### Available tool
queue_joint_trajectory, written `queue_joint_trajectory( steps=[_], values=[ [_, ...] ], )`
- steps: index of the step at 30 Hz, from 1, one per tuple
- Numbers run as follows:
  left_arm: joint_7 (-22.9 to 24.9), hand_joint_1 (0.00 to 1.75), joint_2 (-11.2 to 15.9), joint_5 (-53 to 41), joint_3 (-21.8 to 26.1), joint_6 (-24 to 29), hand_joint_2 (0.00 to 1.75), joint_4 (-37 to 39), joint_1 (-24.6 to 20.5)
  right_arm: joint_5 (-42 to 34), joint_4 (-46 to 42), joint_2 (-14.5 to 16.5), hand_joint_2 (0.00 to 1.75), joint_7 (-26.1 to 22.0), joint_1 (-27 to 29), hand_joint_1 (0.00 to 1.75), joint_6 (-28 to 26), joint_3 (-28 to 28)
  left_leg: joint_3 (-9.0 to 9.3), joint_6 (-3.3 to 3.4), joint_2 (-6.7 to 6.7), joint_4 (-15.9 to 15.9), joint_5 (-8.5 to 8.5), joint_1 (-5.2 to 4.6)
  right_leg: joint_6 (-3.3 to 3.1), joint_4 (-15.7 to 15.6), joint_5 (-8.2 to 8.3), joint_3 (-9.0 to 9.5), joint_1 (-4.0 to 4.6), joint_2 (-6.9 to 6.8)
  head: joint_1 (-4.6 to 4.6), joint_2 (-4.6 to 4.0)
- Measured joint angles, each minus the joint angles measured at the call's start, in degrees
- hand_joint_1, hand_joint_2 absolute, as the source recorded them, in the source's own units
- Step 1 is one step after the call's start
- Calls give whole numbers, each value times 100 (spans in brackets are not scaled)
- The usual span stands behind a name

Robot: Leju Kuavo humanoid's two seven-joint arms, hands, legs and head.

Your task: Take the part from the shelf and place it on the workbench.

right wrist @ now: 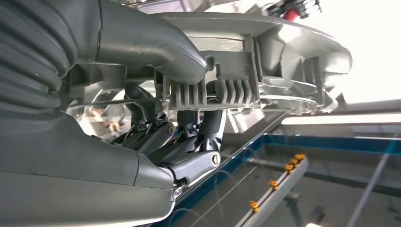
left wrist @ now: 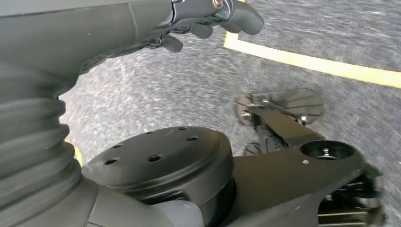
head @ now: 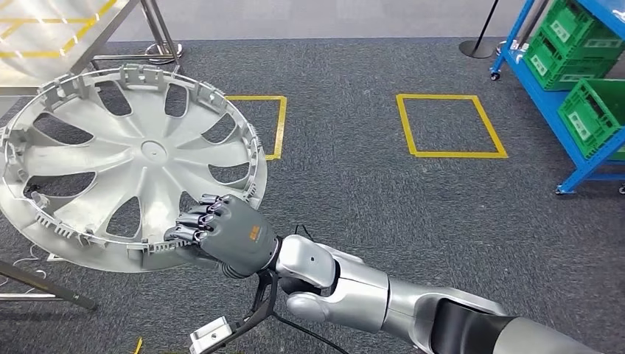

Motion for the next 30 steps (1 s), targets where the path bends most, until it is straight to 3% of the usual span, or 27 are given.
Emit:
queue_joint_trajectory(
  steps=[2, 3, 5, 6, 8, 10, 12, 13, 15, 17, 19, 20, 21, 23, 25, 27, 28, 30],
  values=[
    [3, 0, 0, 25, 5, 13, 175, 0, 0, 4, -1, 1, 175, -8, 2, 175, 1, 1, 347, 64, 216, -625, 175, -43, 42, 12, -26, 15, 33, -116, -2, 0],
    [2, 0, -1, 31, 9, 16, 175, 0, -3, 8, -2, 4, 175, -10, 1, 175, 1, 2, 407, 103, 259, -758, 188, -61, 69, 14, -35, 21, 49, -174, -1, 0],
    [-1, 0, -1, 38, 26, 22, 175, 0, 5, 14, -2, 22, 175, -11, -13, 175, 1, 4, 388, 182, 135, -788, 201, -73, 128, 3, -42, 41, 62, -297, 3, 0],
    [-2, 0, 0, 39, 37, 25, 175, 0, 18, 15, -3, 36, 175, -11, -26, 175, 1, 4, 387, 213, 65, -802, 217, -65, 167, 19, -63, 47, 48, -265, 4, 0],
    [-24, 0, 1, 39, 51, 27, 175, -1, 25, 13, -7, 56, 175, -9, -51, 175, 1, 4, 394, 278, -65, -832, 252, -30, 239, 280, -243, -53, 15, 30, 13, 0],
    [-79, 0, -9, 36, 54, 24, 175, -1, 12, 7, -8, 51, 175, -6, -52, 175, -2, 4, 382, 317, -202, -835, 271, -9, 280, 968, -576, -384, -7, 360, 33, 0],
    [-123, 0, -20, 14, 54, 17, 175, 0, 12, -3, -4, 37, 175, 1, -32, 175, -4, 4, 372, 328, -362, -828, 277, -7, 292, 1538, -724, -689, -8, 435, 45, 0],
    [-132, 0, -21, -3, 54, 14, 175, 0, 17, -11, -4, 30, 175, 7, -23, 175, -5, 4, 370, 325, -446, -821, 278, -6, 287, 1540, -639, -711, -10, 443, 46, 0],
    [-132, 0, -24, -37, 54, 9, 175, 0, 21, -26, -5, 11, 175, 25, -16, 175, -8, 3, 370, 308, -612, -804, 284, -2, 262, 937, -244, -449, -23, 527, 48, 0],
    [-127, 0, -28, -65, 54, 1, 175, 0, 16, -35, -9, -13, 175, 32, -15, 175, -16, 1, 342, 255, -765, -783, 296, -1, 240, 261, -1, -142, -43, 786, 46, 0],
    [-121, 0, -28, -86, 54, -10, 175, 1, 12, -31, -19, -35, 175, 32, -8, 175, -28, -3, 296, 171, -888, -788, 325, 14, 217, 49, 14, -59, -32, 906, 45, 0],
    [-117, 0, -27, -91, 54, -16, 175, 1, 13, -27, -27, -41, 175, 39, -2, 175, -33, -4, 273, 124, -952, -802, 344, 23, 190, 31, 35, -54, -27, 843, 46, 0],
    [-108, 0, -23, -93, 54, -20, 175, 1, 17, -22, -34, -47, 175, 53, 2, 175, -36, -5, 254, 89, -946, -802, 350, 31, 153, 10, 53, -41, -28, 764, 48, 0],
    [-81, 0, -18, -95, 54, -24, 175, 1, 15, -4, -52, -49, 175, 85, 18, 175, -49, -10, 145, 32, -671, -610, 217, 14, 72, -39, 89, -13, -42, 608, 19, 0],
    [-66, 0, -17, -96, 54, -21, 175, 0, 0, 19, -63, -61, 175, 99, 53, 175, -67, -16, -115, -9, -302, -27, -125, 8, 20, -56, 95, -11, -28, 446, -14, 0],
    [-69, 0, -16, -95, 54, -19, 175, 0, -9, 42, -65, -79, 175, 103, 83, 175, -78, -17, -365, -44, -193, 565, -370, 21, -1, -54, 86, -16, -16, 273, -16, 0],
    [-71, 0, -13, -95, 54, -18, 175, -1, -11, 53, -66, -86, 175, 105, 94, 175, -81, -17, -374, -54, -172, 637, -356, 23, -3, -52, 82, -17, -15, 191, -16, 0],
    [-73, 0, -3, -94, 54, -18, 175, -2, -10, 68, -75, -92, 175, 110, 122, 175, -88, -19, -75, -55, -72, 161, -71, 24, 13, -45, 68, -7, -14, 48, -17, 0]
  ],
)
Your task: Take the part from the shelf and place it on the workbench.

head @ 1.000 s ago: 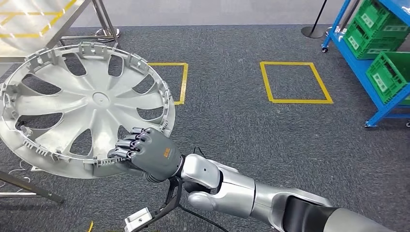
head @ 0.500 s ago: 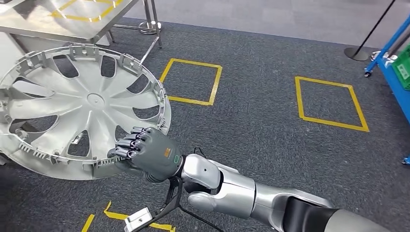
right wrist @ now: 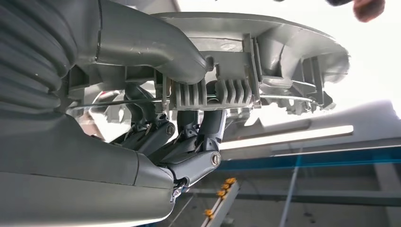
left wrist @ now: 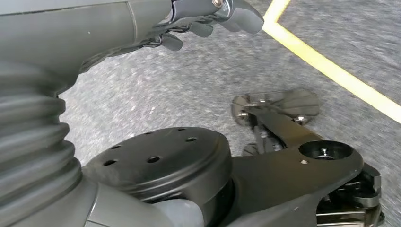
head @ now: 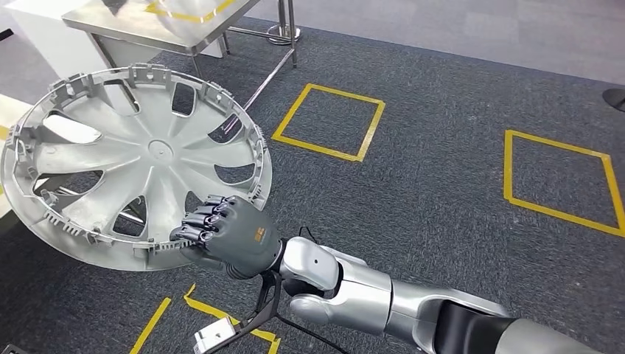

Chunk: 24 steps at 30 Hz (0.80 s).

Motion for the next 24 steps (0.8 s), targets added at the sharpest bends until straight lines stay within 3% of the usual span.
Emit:
queue_joint_trajectory(
  steps=[2, 3, 4, 6, 7, 9, 10, 12, 13, 14, 15, 17, 19, 21, 22, 24],
  values=[
    [-2, 0, 10, 0, 0, 0, 175, -4, -17, 15, -22, -4, 175, -3, 34, 175, -6, -3, 377, 58, 310, -693, 221, -33, 40, 16, -26, 13, 29, -123, -1, 0],
    [-2, 0, 13, 0, 0, 0, 175, -6, -31, 24, -34, -9, 175, -5, 45, 175, -12, -5, 471, 105, 414, -883, 259, -51, 66, 22, -36, 16, 49, -178, 1, 0],
    [-4, 0, 14, 0, 0, 0, 175, -8, -45, 32, -44, -12, 175, -7, 51, 175, -18, -6, 490, 156, 456, -951, 251, -69, 94, 23, -43, 21, 69, -239, 2, 0],
    [-12, 0, 15, 0, 0, 0, 175, -9, -49, 44, -66, -15, 175, -8, 51, 175, -28, -8, 475, 244, 295, -964, 282, -63, 162, 20, -64, 44, 73, -333, 4, 0],
    [-21, 0, 14, -1, 1, 0, 175, -10, -45, 48, -79, -15, 175, -7, 50, 175, -30, -9, 477, 282, 219, -978, 297, -51, 204, 59, -108, 43, 57, -251, 4, 0],
    [-39, 0, 9, -2, 2, -4, 175, -12, -53, 54, -102, -21, 175, -4, 53, 175, -32, -14, 482, 351, 72, -1004, 332, -18, 272, 422, -347, -104, 20, 96, 25, 0],
    [-45, 0, 2, -2, 2, -11, 175, -13, -62, 58, -108, -28, 175, -3, 62, 175, -32, -16, 472, 370, -5, -1003, 339, -15, 289, 782, -530, -270, 10, 274, 37, 0],
    [-31, 0, -8, -2, 2, -26, 175, -13, -74, 66, -111, -44, 175, 0, 98, 175, -30, -18, 455, 387, -171, -998, 349, -14, 304, 1498, -803, -626, 6, 387, 51, 0],
    [-14, 0, -12, -3, 2, -33, 175, -12, -69, 67, -113, -47, 175, 3, 120, 175, -26, -18, 452, 387, -258, -992, 350, -13, 302, 1647, -799, -711, 3, 395, 52, 0],
    [6, 0, -12, -4, 2, -37, 175, -11, -63, 67, -115, -48, 175, 11, 137, 175, -20, -18, 452, 382, -345, -983, 352, -11, 296, 1565, -683, -687, -3, 403, 52, 0],
    [27, 0, -13, -7, 2, -41, 175, -10, -58, 69, -118, -48, 175, 21, 147, 175, -12, -19, 452, 371, -435, -972, 353, -8, 288, 1287, -487, -567, -13, 434, 52, 0],
    [51, 0, -16, -20, 2, -49, 175, -10, -57, 87, -128, -48, 175, 42, 153, 175, 2, -22, 432, 323, -601, -937, 353, -5, 275, 507, -144, -220, -45, 667, 49, 0],
    [67, 0, -14, -41, 2, -56, 175, -12, -60, 125, -161, -49, 175, 67, 163, 175, 13, -29, 386, 241, -736, -924, 369, -2, 257, 115, -48, -52, -58, 861, 45, 0],
    [85, 0, -7, -62, 2, -58, 175, -12, -46, 164, -217, -51, 175, 104, 174, 175, 25, -34, 341, 148, -859, -957, 410, 14, 203, 93, -41, -39, -45, 797, 44, 0],
    [96, 0, 1, -71, 2, -58, 175, -11, -36, 177, -242, -51, 175, 118, 178, 175, 34, -40, 322, 115, -846, -957, 414, 16, 164, 75, -24, -28, -47, 726, 41, 0],
    [115, 0, 16, -82, 2, -59, 175, -11, -38, 195, -284, -49, 175, 125, 193, 175, 52, -66, 205, 64, -583, -763, 282, -1, 81, 36, 4, -10, -60, 573, 12, 0]
  ],
)
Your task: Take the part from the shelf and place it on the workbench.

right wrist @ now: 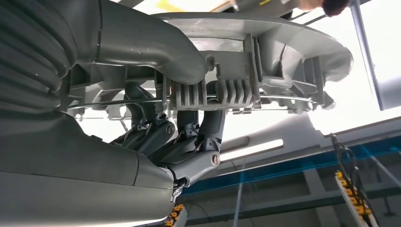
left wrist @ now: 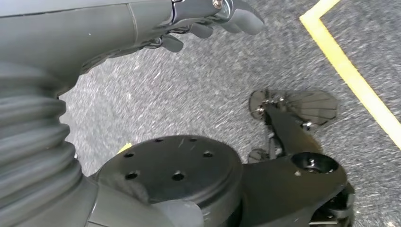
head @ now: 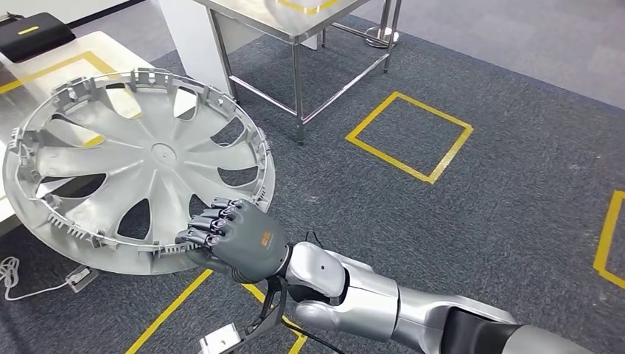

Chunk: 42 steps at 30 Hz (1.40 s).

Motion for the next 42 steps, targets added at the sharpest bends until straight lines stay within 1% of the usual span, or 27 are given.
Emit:
queue_joint_trajectory(
  steps=[2, 4, 5, 7, 9, 11, 13, 14, 16, 18, 20, 21, 22, 24, 26, 27, 28, 29, 30, 31, 33, 35, 36, 37, 39, 41, 42],
  values=[
    [5, 0, 11, -3, 0, 0, 175, -3, -28, 20, -17, 1, 175, -22, 34, 175, 17, -33, -289, -34, 363, 637, -352, -11, -53, -9, -4, 1, 22, -167, -25, 0],
    [-3, 0, 21, -2, 0, -4, 175, -5, -45, 36, -20, 8, 175, -40, 60, 175, 32, -47, -578, -57, 480, 1307, -620, -6, -72, -8, -14, -1, 42, -339, -24, 0],
    [-9, 0, 26, -2, 0, -8, 175, -5, -46, 39, -20, 14, 175, -44, 65, 175, 39, -48, -598, -59, 493, 1397, -611, -6, -74, -7, -17, 1, 45, -415, -25, 0],
    [-26, 0, 38, -1, 0, -22, 175, -7, -47, 42, -20, 33, 175, -53, 65, 175, 53, -50, -318, -39, 557, 947, -333, -9, -66, -6, -26, 14, 48, -551, -26, 0],
    [-39, 0, 50, -1, 0, -31, 175, -14, -68, 43, -20, 55, 175, -75, 62, 175, 63, -51, 110, 26, 799, 168, -75, -47, -34, -1, -48, 38, 70, -672, -28, 0],
    [-37, 0, 55, 0, 0, -34, 175, -19, -99, 43, -20, 68, 175, -104, 52, 175, 70, -54, 278, 121, 920, -182, -17, -91, 20, 0, -61, 51, 104, -783, -31, 0],
    [-14, 0, 58, 4, 1, -35, 175, -19, -104, 43, -20, 82, 175, -128, 37, 175, 76, -57, 260, 203, 787, -196, 8, -98, 84, -10, -70, 66, 117, -889, -33, 0],
    [0, 0, 60, 8, 2, -35, 175, -19, -96, 42, -20, 93, 175, -135, 27, 175, 80, -60, 259, 235, 722, -210, 24, -85, 121, 15, -101, 64, 107, -843, -33, 0],
    [20, 0, 60, 17, 5, -35, 175, -19, -95, 36, -16, 113, 175, -143, 8, 175, 93, -65, 263, 302, 597, -239, 60, -50, 192, 320, -300, -68, 77, -545, -18, 0],
    [23, 0, 56, 28, 7, -35, 175, -18, -104, 22, 3, 117, 175, -166, 0, 175, 115, -68, 246, 339, 460, -240, 74, -35, 235, 1027, -632, -415, 59, -248, 7, 0],
    [21, 0, 55, 53, 14, -35, 175, -17, -97, 2, 24, 116, 175, -203, -1, 175, 133, -68, 235, 347, 298, -231, 77, -33, 252, 1552, -762, -694, 54, -188, 19, 0],
    [22, 0, 57, 66, 22, -35, 175, -17, -90, -9, 28, 117, 175, -218, -2, 175, 138, -68, 233, 343, 214, -223, 79, -31, 252, 1526, -672, -695, 49, -179, 19, 0],
    [23, 0, 59, 80, 31, -34, 175, -17, -83, -16, 30, 117, 175, -226, -6, 175, 142, -68, 233, 334, 127, -212, 81, -27, 247, 1278, -487, -584, 38, -150, 20, 0],
    [25, 0, 61, 95, 43, -33, 175, -17, -82, -20, 31, 119, 175, -234, -26, 175, 145, -68, 213, 293, -37, -179, 84, -22, 229, 496, -138, -225, -2, 126, 20, 0],
    [25, 0, 63, 101, 48, -32, 175, -19, -86, -18, 31, 121, 175, -239, -49, 175, 144, -68, 160, 216, -174, -161, 101, -10, 206, 57, -30, -25, -21, 382, 20, 0],
    [25, 0, 65, 102, 54, -31, 175, -19, -81, -16, 31, 127, 175, -240, -56, 175, 143, -68, 133, 168, -243, -170, 121, -2, 187, 32, -45, -14, -10, 404, 21, 0],
    [26, 0, 68, 102, 64, -31, 175, -19, -70, -16, 31, 136, 175, -238, -62, 175, 143, -68, 110, 121, -314, -191, 146, 12, 155, 22, -26, -6, -7, 333, 22, 0],
    [26, 0, 75, 103, 75, -30, 175, -17, -53, -19, 31, 146, 175, -233, -68, 175, 143, -68, 92, 85, -290, -192, 155, 17, 116, -2, -9, 9, -9, 256, 22, 0],
    [29, 0, 80, 104, 85, -28, 175, -16, -42, -26, 30, 157, 175, -230, -73, 175, 141, -68, 57, 52, -166, -143, 124, 8, 76, -29, 8, 26, -15, 181, 8, 0],
    [34, 0, 85, 105, 91, -26, 175, -16, -39, -43, 29, 162, 175, -225, -76, 175, 138, -69, -27, 24, 27, 16, 24, -1, 39, -57, 24, 43, -23, 99, -7, 0],
    [47, 0, 91, 106, 93, -22, 175, -17, -55, -91, 28, 160, 175, -227, -72, 175, 130, -73, -330, -20, 404, 661, -326, -7, -3, -71, 26, 53, -9, -55, -39, 0],
    [63, 0, 95, 107, 95, -19, 175, -17, -64, -145, 28, 156, 175, -235, -68, 175, 126, -76, -617, -56, 491, 1305, -566, 13, -15, -66, 20, 48, -2, -188, -41, 0],
    [72, 0, 98, 109, 96, -17, 175, -17, -60, -167, 28, 155, 175, -241, -67, 175, 123, -77, -626, -68, 499, 1371, -540, 25, -14, -63, 17, 48, -3, -234, -41, 0],
    [78, 0, 105, 112, 100, -15, 175, -17, -55, -186, 28, 156, 175, -248, -67, 175, 119, -77, -516, -74, 504, 1202, -415, 36, -8, -59, 14, 50, -4, -266, -41, 0],
    [84, 0, 123, 115, 116, -13, 175, -18, -52, -218, 28, 156, 175, -277, -69, 175, 103, -77, -65, -64, 529, 421, -106, 47, 28, -40, -4, 53, -2, -306, -42, 0],
    [89, 0, 131, 115, 133, -9, 175, -17, -56, -246, 27, 156, 175, -307, -79, 175, 79, -77, 231, 6, 544, -119, 24, 42, 74, -10, -25, 42, 26, -322, -40, 0],
    [93, 0, 131, 115, 138, -8, 175, -16, -55, -258, 27, 156, 175, -314, -84, 175, 67, -77, 255, 42, 542, -173, 10, 38, 67, -3, -23, 34, 46, -320, -38, 0]
  ],
)
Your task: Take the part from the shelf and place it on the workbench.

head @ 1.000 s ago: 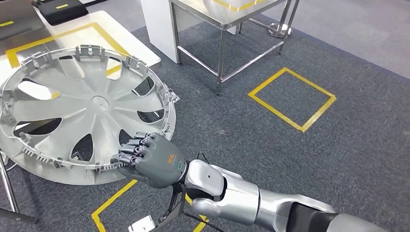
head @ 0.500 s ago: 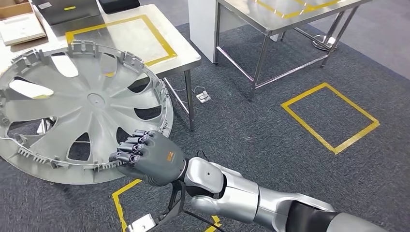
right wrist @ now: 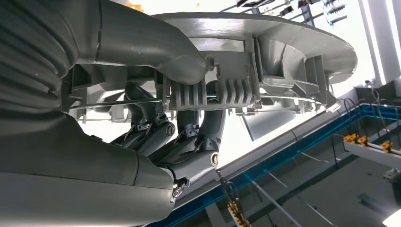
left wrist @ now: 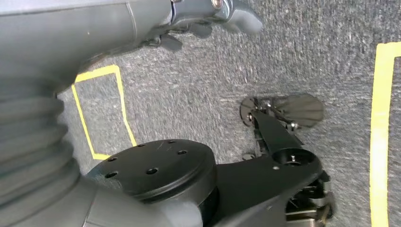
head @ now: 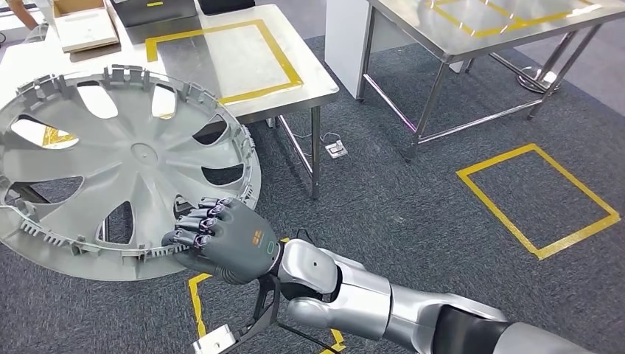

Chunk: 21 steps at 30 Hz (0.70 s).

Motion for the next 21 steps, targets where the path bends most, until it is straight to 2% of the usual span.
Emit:
queue_joint_trajectory(
  steps=[2, 3, 6, 7, 8, 9, 11, 12, 13, 14, 15, 16, 17, 18, 21],
  values=[
    [9, 0, 3, 0, 9, 6, 175, 1, 10, -13, -2, -1, 175, -3, -7, 175, -13, -2, -6, 50, -9, -4, 19, -14, -18, -28, 22, 6, 15, 8, 5, 0],
    [11, 0, 8, 0, 14, 9, 175, 0, 13, -18, -2, -1, 175, -3, -9, 175, -14, -3, -12, 83, -12, 6, 11, -32, 13, -58, 40, 17, 6, 7, 7, 0],
    [14, 0, 10, -1, 27, 13, 175, -1, 10, -25, -4, 0, 175, -4, -21, 175, -14, -5, -15, 207, -21, -7, 4, -44, 191, -107, 45, 44, -25, -1, 7, 0],
    [16, 0, 8, -2, 29, 14, 175, -1, 9, -29, -5, 0, 175, -3, -29, 175, -15, -5, -3, 245, -23, -30, 7, -29, 219, -39, -7, 14, -31, 21, 9, 0],
    [21, 0, 6, -6, 31, 14, 175, -1, 6, -34, -7, 0, 175, -3, -38, 175, -16, -7, 10, 281, -24, -53, 11, -13, 237, 133, -107, -68, -35, 52, 15, 0],
    [27, 0, 4, -12, 32, 15, 175, -1, 2, -42, -8, -1, 175, -2, -44, 175, -18, -9, 20, 311, -25, -65, 5, -6, 244, 433, -253, -220, -40, 88, 21, 0],
    [36, 0, 5, -24, 32, 21, 175, -1, -4, -66, -7, -7, 175, -5, -48, 175, -20, -13, 23, 349, -35, -64, -30, -15, 246, 1223, -553, -644, -36, 130, 29, 0],
    [38, 0, 4, -27, 33, 27, 175, -1, -3, -86, -6, -14, 175, -6, -44, 175, -23, -15, 32, 355, -44, -61, -53, -19, 247, 1495, -598, -807, -37, 137, 29, 0],
    [40, 0, 4, -28, 34, 34, 175, 0, -1, -112, -5, -24, 175, -7, -42, 175, -28, -15, 50, 349, -57, -57, -76, -21, 245, 1555, -528, -869, -39, 140, 30, 0],
    [43, 0, 2, -28, 35, 42, 175, 1, 1, -139, -4, -37, 175, -5, -41, 175, -36, -15, 78, 334, -72, -52, -101, -19, 239, 1376, -355, -808, -44, 140, 31, 0],
    [46, 0, 0, -28, 37, 50, 175, 1, 3, -160, -3, -51, 175, -3, -41, 175, -45, -15, 113, 308, -86, -43, -129, -15, 231, 1002, -123, -643, -51, 140, 32, 0],
    [50, 0, -1, -28, 38, 58, 175, 1, 3, -177, -2, -64, 175, -2, -42, 175, -57, -15, 138, 271, -97, -32, -160, -17, 225, 605, 37, -453, -56, 144, 31, 0],
    [54, 0, -1, -28, 39, 65, 175, 1, 0, -186, -1, -74, 175, -3, -44, 175, -73, -15, 152, 229, -107, -17, -196, -24, 212, 283, 118, -293, -51, 149, 30, 0],
    [55, 0, 1, -28, 40, 72, 175, 1, -2, -192, 0, -82, 175, -4, -45, 175, -89, -15, 158, 184, -112, -9, -229, -34, 192, 84, 123, -193, -45, 153, 28, 0],
    [57, 0, 4, -28, 42, 80, 175, -4, -9, -204, -1, -102, 175, -3, -50, 175, -118, -15, 214, 64, -109, -38, -313, -30, 74, -6, -9, -95, -21, 164, 29, 0]
  ],
)
